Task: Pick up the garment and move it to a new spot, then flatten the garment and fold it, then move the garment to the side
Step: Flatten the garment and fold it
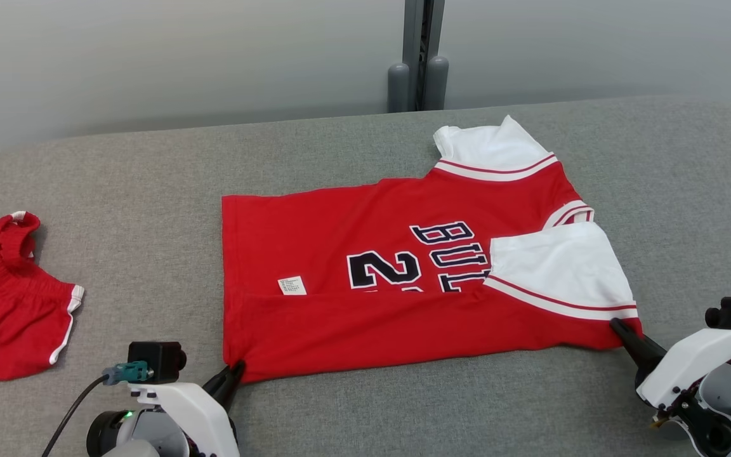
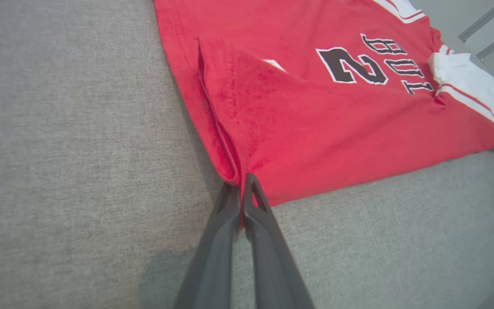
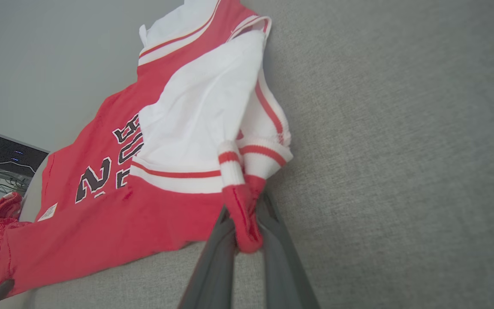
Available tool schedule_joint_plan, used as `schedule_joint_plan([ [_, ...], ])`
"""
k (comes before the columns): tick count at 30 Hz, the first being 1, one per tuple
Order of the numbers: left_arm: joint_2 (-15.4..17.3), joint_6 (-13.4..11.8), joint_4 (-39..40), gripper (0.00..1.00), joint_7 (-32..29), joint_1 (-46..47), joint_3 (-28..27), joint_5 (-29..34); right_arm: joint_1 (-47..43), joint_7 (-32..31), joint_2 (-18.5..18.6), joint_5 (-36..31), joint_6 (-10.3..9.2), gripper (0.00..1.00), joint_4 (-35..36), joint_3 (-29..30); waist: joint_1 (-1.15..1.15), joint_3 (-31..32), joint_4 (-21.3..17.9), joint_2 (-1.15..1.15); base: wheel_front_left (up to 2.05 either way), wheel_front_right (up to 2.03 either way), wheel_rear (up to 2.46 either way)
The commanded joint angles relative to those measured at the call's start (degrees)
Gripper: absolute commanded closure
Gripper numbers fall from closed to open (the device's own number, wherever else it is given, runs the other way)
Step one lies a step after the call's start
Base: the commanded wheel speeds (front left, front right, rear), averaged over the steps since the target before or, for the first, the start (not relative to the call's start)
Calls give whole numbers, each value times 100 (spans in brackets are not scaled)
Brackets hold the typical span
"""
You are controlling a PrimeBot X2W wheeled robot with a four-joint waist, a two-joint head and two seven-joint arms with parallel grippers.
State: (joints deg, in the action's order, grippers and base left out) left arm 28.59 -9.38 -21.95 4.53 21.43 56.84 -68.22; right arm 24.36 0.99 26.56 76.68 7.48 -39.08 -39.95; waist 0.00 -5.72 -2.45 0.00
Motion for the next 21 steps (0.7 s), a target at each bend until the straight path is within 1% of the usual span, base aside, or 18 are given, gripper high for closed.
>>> schedule_joint_plan([
  [1, 110, -45, 72, 100, -19, -70, -31, -49, -97, -51, 111, 65, 4, 100, 89, 27, 0, 36, 1, 0, 0, 0, 0],
  [8, 463, -201, 642, 100, -262, -340, 7, -162, -390, -324, 431, 165, 3, 100, 450, 81, 0, 166, -14, 0, 0, 0, 0],
  [14, 828, -452, 1300, 100, -502, -643, 74, -248, -725, -639, 681, 298, 3, 100, 737, 146, 0, 283, -11, 0, 0, 0, 0],
  [15, 828, -452, 1300, 100, -502, -643, 74, -248, -725, -639, 681, 298, 3, 100, 737, 146, 0, 283, -11, 0, 0, 0, 0],
  [21, 1190, -762, 1997, 100, -755, -950, 161, -347, -1180, -959, 994, 378, 2, 100, 1079, 214, 0, 370, 22, 0, 0, 0, 0],
])
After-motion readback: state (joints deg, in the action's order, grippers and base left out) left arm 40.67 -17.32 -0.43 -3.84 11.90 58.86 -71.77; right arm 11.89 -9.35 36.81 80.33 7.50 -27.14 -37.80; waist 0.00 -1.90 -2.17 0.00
